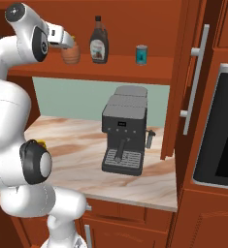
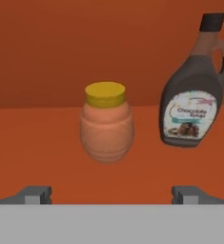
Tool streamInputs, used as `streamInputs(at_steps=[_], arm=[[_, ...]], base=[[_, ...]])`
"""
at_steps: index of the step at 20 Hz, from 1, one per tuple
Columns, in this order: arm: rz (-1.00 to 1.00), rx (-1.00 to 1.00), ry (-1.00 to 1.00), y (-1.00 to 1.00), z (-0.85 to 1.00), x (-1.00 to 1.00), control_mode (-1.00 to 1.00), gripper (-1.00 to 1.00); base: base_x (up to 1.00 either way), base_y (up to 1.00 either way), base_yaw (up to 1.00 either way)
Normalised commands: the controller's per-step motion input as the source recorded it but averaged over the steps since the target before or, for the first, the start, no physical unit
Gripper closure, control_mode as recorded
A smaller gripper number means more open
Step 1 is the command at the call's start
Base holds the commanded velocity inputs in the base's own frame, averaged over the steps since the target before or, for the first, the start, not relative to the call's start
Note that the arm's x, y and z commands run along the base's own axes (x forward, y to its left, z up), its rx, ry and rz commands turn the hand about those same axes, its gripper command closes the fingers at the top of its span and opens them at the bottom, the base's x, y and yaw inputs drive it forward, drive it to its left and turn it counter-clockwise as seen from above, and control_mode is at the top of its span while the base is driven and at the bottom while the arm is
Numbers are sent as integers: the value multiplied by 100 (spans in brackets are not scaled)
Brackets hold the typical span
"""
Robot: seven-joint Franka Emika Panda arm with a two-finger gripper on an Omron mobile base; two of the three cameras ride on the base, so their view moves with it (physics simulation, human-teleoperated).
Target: Pick the syrup bottle and honey bottle from the cabinet and place them next to the mug.
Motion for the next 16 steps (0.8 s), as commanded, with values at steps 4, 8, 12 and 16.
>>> streamInputs(at_steps=[4,8,12,16], arm=[[0,-1,0,8,0,16,-100,-100],[0,-2,0,11,0,27,-100,-100],[0,-2,0,6,0,30,-100,-100],[0,-1,0,0,0,26,-100,-100]], base=[[0,0,0],[0,0,0],[0,0,0],[0,0,0]])
